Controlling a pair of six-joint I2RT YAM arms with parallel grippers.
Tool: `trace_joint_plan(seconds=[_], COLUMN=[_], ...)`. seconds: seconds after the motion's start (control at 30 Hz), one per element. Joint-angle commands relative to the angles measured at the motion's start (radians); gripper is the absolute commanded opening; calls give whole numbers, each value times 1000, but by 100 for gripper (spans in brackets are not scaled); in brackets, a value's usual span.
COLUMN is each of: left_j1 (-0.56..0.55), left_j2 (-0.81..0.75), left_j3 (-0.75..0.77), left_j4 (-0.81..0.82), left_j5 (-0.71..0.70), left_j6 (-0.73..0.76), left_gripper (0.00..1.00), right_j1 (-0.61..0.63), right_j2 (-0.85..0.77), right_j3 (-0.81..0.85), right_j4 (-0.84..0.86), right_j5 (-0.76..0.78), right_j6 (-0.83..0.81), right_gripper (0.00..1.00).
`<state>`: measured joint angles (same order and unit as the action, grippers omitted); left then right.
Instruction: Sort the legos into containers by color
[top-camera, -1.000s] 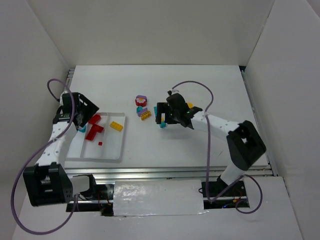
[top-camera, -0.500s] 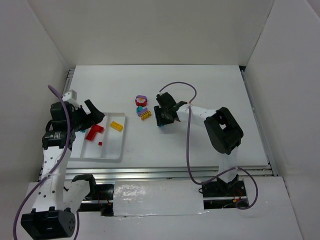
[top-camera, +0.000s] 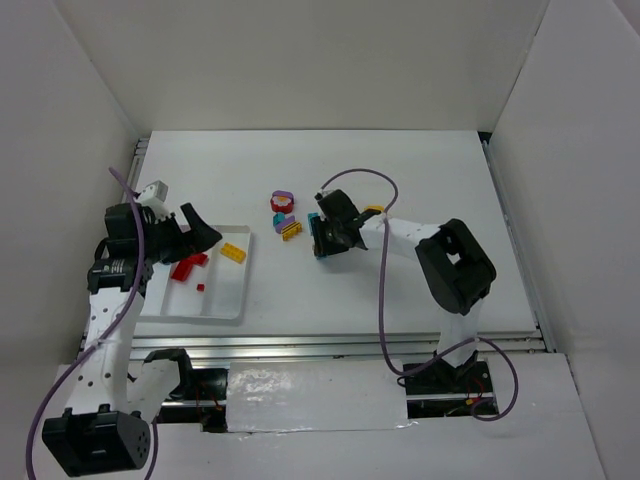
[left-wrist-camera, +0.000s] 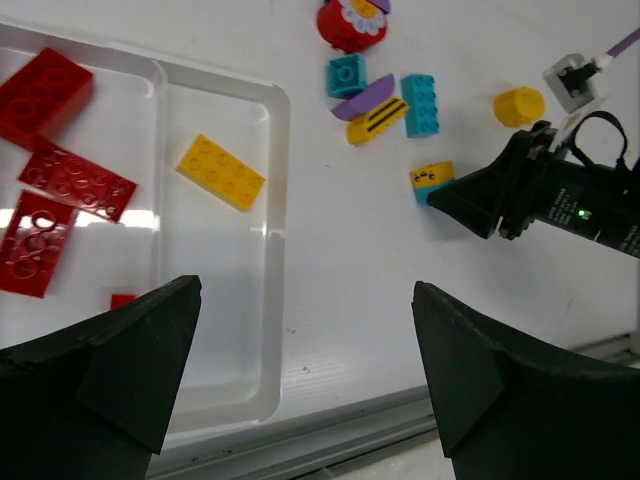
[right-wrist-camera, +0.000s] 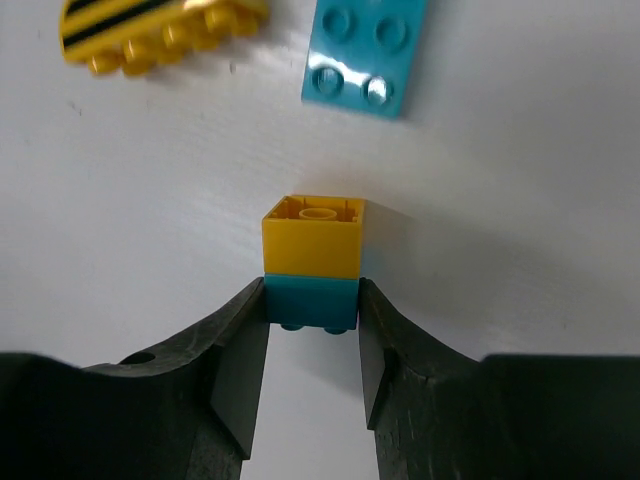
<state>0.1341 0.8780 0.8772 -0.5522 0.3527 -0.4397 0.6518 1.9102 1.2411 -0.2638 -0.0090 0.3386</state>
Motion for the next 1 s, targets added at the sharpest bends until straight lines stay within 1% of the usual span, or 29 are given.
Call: trace_joint_plan(seconds=[0.0,0.03,0.07,0.1,0.13,0.17,0.2,0.23,0.27,0.3,0.33,0.4,0.47,0.53,0.6,0.7,0.83,0.9,0.97], left_j1=[-4,-10,-14,-30,-40,-53,-66,-102,-123,-175,-197,-246,-266,-292,-321,-364,-410,-433,-444], left_j2=[16,24,27,30,29,30,21,15,-5,-16,-28,-71,-99,-120,-123,-117,-117,-117,-119], left_j3=[-9,-14,-23,-27,-27,-30,-30,-32,-40,-43,-46,-63,-87,-110,-116,-130,-170,-175,-179], left_j4=[75,89,121,135,155,162,172,184,211,225,242,307,395,451,477,506,593,613,643], left_j5=[195,285,328,368,432,462,486,517,531,540,563,577,601,615,608,595,606,608,618], left_j6=[41,42,45,47,50,53,52,36,29,13,0,-49,-94,-160,-172,-191,-237,-249,-258], left_gripper=[99,99,99,99,99,100,99,100,100,100,100,100,99,99,98,91,89,84,82], right_j1=[3,3,3,3,3,3,5,3,6,9,15,43,64,92,111,132,134,134,134], right_j2=[-157,-192,-264,-296,-344,-361,-379,-413,-427,-459,-474,-514,-536,-560,-580,-614,-629,-628,-626], right_j3=[-103,-132,-184,-202,-216,-241,-255,-296,-313,-330,-359,-367,-358,-350,-354,-351,-350,-339,-332], right_j4=[53,98,118,155,173,193,259,329,386,494,550,609,610,617,662,681,701,684,658], right_j5=[-116,-229,-302,-377,-543,-628,-707,-841,-892,-937,-985,-1000,-1007,-1010,-1023,-1025,-1026,-1016,-1005], right_j6=[0,3,8,20,30,45,92,130,211,253,292,342,344,346,364,372,384,381,367], right_gripper=[0,0,0,0,0,0,0,0,0,0,0,0,0,0,0,0,0,0,0])
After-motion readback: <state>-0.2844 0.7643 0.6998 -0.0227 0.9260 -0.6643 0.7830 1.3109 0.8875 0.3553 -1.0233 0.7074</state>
